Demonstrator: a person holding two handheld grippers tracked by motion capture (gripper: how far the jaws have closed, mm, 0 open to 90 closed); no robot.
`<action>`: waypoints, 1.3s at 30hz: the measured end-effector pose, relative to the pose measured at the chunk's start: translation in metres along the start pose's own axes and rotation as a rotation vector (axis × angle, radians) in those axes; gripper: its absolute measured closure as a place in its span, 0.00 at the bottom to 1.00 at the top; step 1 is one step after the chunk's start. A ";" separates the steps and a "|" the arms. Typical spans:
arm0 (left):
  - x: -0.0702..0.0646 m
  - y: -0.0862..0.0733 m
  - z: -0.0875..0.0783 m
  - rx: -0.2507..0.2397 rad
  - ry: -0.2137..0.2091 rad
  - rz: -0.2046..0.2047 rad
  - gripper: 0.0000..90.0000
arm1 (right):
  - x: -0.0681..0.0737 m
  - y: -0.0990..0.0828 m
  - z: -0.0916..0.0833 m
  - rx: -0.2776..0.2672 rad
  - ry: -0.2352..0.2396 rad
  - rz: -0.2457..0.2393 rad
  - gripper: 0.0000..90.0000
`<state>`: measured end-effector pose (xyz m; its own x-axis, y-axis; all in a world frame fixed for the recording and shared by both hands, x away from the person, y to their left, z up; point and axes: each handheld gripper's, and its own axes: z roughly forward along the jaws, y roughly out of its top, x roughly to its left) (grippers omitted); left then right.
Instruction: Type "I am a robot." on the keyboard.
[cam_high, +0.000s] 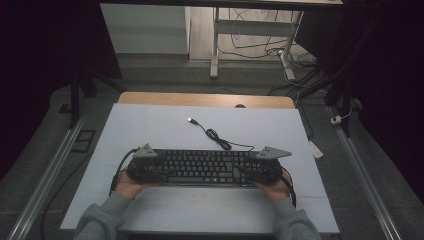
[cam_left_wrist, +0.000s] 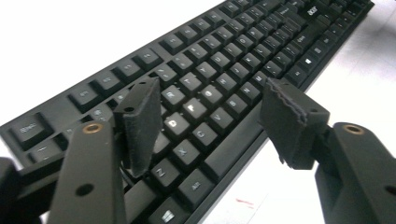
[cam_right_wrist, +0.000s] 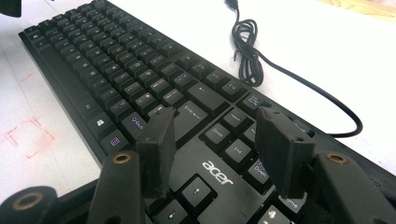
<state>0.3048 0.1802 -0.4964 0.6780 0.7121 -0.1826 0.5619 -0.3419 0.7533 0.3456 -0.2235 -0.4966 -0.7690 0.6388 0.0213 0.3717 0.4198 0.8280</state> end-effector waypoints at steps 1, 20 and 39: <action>0.001 0.000 -0.001 -0.001 0.002 -0.001 0.40 | 0.000 0.000 0.000 -0.003 0.000 0.002 0.54; 0.010 0.003 -0.021 -0.016 0.025 0.001 0.32 | -0.001 -0.003 -0.007 -0.012 0.003 0.004 0.54; 0.021 0.006 -0.019 0.036 0.072 0.032 0.47 | 0.000 -0.005 -0.006 0.002 0.007 0.000 0.54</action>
<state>0.3129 0.2053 -0.4838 0.6604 0.7426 -0.1119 0.5581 -0.3856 0.7347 0.3404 -0.2297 -0.4978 -0.7724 0.6346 0.0255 0.3731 0.4209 0.8269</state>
